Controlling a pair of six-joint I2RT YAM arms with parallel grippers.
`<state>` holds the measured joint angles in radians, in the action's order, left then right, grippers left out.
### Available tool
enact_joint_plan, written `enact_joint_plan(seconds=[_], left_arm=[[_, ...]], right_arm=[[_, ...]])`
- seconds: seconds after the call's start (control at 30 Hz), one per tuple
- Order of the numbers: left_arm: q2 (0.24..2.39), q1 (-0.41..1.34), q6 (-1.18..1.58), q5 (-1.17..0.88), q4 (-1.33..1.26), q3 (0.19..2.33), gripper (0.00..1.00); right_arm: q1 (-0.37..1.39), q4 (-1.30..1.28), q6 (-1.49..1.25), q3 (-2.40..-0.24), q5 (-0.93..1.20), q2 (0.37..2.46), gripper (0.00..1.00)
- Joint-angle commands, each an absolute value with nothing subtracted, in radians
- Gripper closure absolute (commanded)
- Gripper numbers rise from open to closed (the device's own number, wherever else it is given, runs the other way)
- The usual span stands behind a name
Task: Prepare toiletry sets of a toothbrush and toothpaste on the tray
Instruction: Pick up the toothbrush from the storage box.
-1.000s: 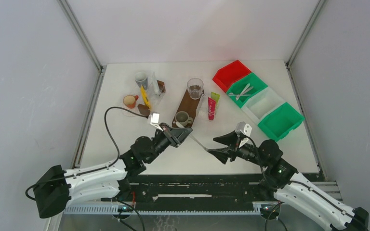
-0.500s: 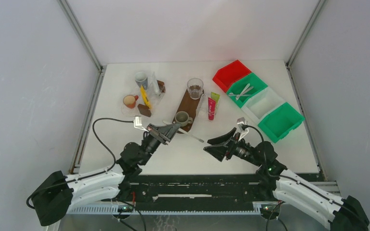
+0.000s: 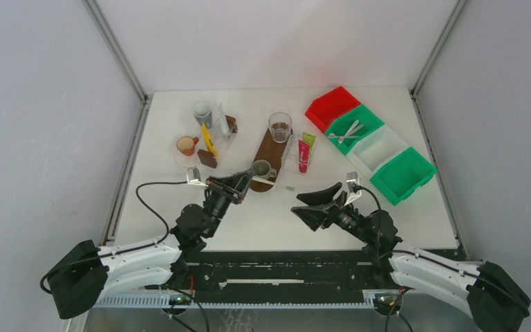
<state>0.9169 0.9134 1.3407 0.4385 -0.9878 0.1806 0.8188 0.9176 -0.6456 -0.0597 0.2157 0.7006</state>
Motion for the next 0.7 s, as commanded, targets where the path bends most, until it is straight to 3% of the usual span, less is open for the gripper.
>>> enact_joint_plan(seconds=[0.0, 0.4, 0.67], left_arm=[[0.944, 0.947, 1.426, 0.478, -0.997, 0.279, 1.0], [0.979, 1.005, 1.476, 0.488, -0.968, 0.338, 1.0], [0.989, 1.02, 1.488, 0.471, -0.969, 0.357, 1.0]], right_arm=[[0.866, 1.138, -0.417, -0.069, 0.152, 0.761, 0.27], [0.868, 1.401, -0.25, -0.132, 0.163, 0.986, 0.28], [0.893, 1.432, -0.162, -0.181, 0.151, 1.003, 0.33]])
